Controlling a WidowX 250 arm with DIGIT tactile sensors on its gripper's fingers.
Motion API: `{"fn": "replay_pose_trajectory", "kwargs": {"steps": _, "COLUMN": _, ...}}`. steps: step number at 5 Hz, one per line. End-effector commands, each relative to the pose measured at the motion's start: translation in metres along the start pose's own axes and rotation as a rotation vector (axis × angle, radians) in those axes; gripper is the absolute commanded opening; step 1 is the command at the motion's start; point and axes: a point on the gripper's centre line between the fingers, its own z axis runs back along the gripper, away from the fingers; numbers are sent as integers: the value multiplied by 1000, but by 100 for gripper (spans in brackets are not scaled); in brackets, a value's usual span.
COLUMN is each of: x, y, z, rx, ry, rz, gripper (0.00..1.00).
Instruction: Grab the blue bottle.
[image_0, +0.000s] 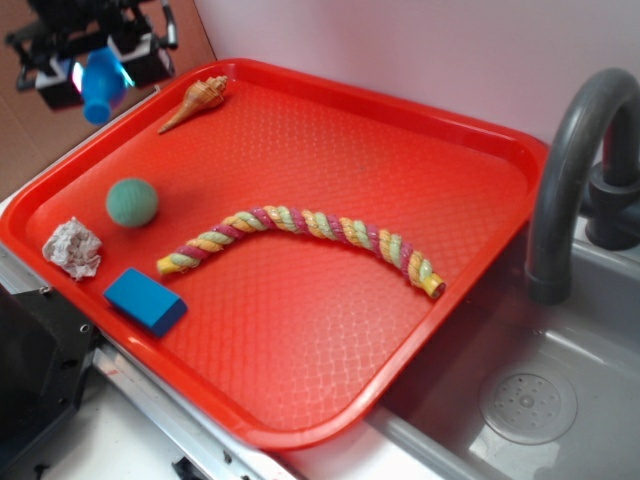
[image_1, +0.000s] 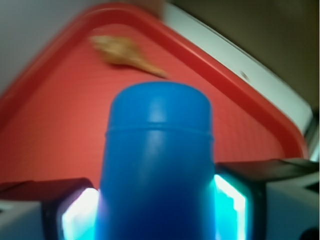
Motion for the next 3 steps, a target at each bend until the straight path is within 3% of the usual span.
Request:
{"fn": "replay_pose_trajectory", "kwargs": {"steps": 1, "x": -4, "y": -37, "z": 62, "rx": -155, "ry": 25, "rz": -434, "gripper": 0}}
{"fn": "replay_pose_trajectory", "kwargs": {"steps": 2, "x": -7, "y": -39, "z": 72, "rx": -190, "ry": 28, "rz": -483, "gripper": 0}}
{"fn": "replay_pose_trajectory", "kwargs": {"steps": 3, "x": 3, "y": -37, "z": 68, "rx": -161, "ry": 39, "rz": -466, "gripper": 0}}
